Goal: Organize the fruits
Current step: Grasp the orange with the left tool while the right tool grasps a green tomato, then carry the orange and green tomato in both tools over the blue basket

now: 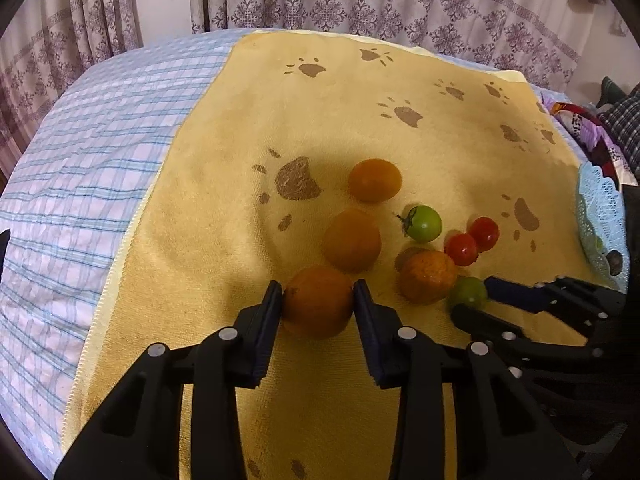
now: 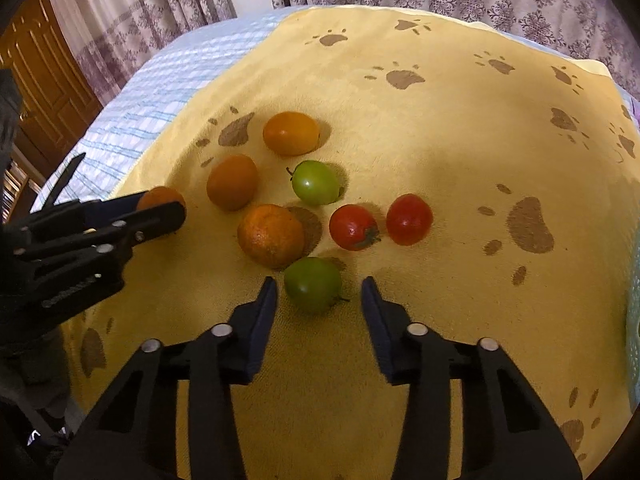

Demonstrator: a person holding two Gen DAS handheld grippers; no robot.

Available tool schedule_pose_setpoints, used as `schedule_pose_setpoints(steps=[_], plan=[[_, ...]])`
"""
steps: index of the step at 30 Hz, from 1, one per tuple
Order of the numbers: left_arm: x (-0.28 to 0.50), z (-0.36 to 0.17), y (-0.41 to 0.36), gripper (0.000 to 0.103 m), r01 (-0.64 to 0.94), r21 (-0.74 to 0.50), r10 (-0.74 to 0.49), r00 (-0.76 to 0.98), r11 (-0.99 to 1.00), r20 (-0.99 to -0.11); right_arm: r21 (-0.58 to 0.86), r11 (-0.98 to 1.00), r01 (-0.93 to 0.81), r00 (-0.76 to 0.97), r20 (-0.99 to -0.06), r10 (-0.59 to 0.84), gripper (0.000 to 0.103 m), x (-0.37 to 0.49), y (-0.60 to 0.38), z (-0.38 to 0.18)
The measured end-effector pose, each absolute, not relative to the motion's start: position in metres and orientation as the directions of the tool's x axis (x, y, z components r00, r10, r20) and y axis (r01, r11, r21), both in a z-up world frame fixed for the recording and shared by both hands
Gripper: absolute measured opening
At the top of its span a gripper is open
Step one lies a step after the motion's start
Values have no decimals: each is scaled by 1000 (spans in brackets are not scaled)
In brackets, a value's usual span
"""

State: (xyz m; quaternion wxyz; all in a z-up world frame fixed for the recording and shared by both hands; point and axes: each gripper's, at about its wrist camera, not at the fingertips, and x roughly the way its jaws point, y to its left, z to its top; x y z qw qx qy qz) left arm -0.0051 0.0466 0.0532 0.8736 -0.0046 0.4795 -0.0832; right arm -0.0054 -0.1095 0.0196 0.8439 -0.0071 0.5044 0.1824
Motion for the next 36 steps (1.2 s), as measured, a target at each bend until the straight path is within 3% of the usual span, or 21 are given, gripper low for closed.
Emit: schedule_pose_setpoints(steps=[7,36], plan=[[-8,57,43,37,155,-91,-161,532,984,-832,169,936,-310,424,-856,295,29,-6,-111,18],[-23,85,24,37,202,-93,-195,574,975,-796,265,938,-225,501,-794,344,29,-29,-158,61]])
